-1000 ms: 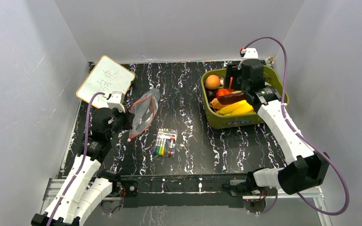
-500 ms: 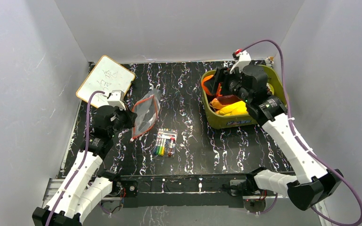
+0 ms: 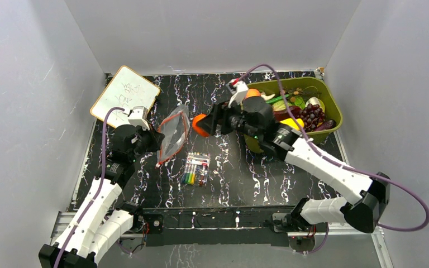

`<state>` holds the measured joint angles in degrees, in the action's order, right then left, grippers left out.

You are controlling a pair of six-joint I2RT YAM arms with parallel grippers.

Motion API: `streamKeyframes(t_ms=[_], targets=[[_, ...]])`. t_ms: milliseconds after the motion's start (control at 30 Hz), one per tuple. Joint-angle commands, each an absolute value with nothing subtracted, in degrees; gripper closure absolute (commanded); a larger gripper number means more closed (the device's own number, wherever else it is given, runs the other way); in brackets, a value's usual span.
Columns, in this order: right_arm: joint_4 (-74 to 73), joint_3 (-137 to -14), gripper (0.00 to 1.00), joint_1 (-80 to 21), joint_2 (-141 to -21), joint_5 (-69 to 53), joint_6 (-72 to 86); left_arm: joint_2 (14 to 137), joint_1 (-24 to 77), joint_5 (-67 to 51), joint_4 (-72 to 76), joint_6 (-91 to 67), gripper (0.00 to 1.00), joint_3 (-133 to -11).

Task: Place the food in the zip-top bag and seal the zipper
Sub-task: Place the fake fruit in the zipper food storage bag.

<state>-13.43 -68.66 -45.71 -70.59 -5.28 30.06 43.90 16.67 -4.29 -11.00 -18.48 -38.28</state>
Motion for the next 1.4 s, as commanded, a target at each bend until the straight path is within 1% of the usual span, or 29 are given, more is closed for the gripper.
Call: streamKeyframes(t_ms=[0,167,333,500,700,900,967,1100,1367], targets=[[-4.8,-70.8,0.6,-53.0,-74.1,0.6,31.9,41.9,16.9,-6.7,-8.9,-18.0,1.0,-37.2],[-2.1,-72.3,0.6,-57.5,-78.5,4.7,31.7,41.3,16.9,-8.7,-8.8,-18.1,1.0,-37.1],[-2.4,-74.3,0.6,-57.8,-82.7,8.4,30.7,40.1,16.9,-10.8,-7.7,-18.0,1.0,-36.8],[-0.8,-73.6,0.58,-57.8,-84.2,13.0,29.9,39.7,17.0,-14.5,-6.3,-17.9,1.0,-36.5],[0.9,-73.8,0.58,-57.8,-85.8,13.5,35.3,40.2,17.0,-17.8,-4.2,-18.5,1.0,-35.8],[6.8,-70.8,0.58,-57.8,-85.8,11.9,45.1,40.9,16.9,-18.4,-5.0,-18.0,1.0,-36.3],[7.8,-69.8,0.58,-57.8,-86.2,13.9,46.7,41.0,17.0,-19.2,-4.7,-17.9,1.0,-36.3],[8.3,-67.8,0.57,-57.8,-87.2,20.1,47.3,40.9,16.9,-19.5,-4.7,-18.4,1.0,-36.3],[11.2,-64.5,0.55,-57.7,-88.9,21.5,46.2,41.4,16.9,-22.7,-2.7,-19.4,1.0,-35.8]])
